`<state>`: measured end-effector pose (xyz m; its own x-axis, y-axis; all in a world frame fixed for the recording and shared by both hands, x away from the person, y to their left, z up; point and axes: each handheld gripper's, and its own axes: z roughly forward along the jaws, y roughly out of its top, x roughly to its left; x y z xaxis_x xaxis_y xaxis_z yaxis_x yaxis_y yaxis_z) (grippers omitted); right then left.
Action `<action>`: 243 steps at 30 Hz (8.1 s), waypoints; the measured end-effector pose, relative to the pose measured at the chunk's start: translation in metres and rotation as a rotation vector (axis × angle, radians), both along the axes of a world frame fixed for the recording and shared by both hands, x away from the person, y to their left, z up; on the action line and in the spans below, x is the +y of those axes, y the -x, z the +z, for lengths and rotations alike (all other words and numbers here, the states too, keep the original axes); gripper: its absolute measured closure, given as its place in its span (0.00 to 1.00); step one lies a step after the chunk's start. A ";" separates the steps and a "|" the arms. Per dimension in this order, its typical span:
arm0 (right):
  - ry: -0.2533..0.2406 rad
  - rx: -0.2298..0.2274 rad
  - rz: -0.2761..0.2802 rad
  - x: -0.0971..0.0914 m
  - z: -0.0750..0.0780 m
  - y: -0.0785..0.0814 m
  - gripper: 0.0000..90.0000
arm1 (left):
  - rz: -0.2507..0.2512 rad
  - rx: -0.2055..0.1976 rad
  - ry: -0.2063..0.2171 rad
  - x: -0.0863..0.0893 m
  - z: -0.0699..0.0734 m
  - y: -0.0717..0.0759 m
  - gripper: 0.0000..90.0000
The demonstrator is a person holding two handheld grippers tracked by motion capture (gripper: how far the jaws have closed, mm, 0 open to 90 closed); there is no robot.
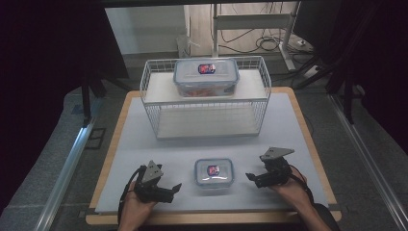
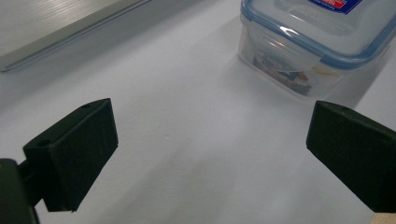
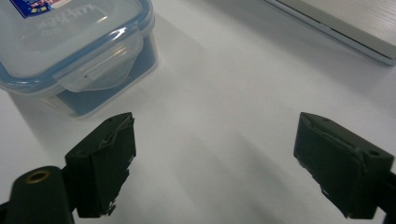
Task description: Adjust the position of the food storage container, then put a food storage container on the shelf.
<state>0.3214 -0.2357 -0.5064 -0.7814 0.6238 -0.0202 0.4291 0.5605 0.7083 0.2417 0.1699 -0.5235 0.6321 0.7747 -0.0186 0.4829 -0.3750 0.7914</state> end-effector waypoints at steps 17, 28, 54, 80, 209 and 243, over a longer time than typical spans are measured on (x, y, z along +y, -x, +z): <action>-0.012 -0.001 -0.030 0.000 0.000 -0.001 0.11 | 0.014 0.026 0.004 -0.001 0.001 -0.001 0.02; -0.037 0.049 -0.060 0.000 0.004 0.000 0.07 | 0.002 0.085 0.056 -0.004 0.007 -0.003 0.02; -0.167 0.224 0.026 0.034 0.019 -0.001 0.33 | -0.103 0.273 0.224 -0.036 0.014 -0.048 0.25; -0.254 0.505 0.046 0.055 0.001 -0.015 0.41 | -0.182 0.411 0.325 -0.046 0.003 -0.057 0.41; -0.680 0.186 0.001 0.072 0.242 -0.155 0.64 | -0.061 0.103 0.557 0.005 0.254 -0.197 0.59; -0.574 0.092 -0.077 0.082 0.239 -0.164 0.57 | 0.027 0.094 0.516 0.002 0.252 -0.210 0.53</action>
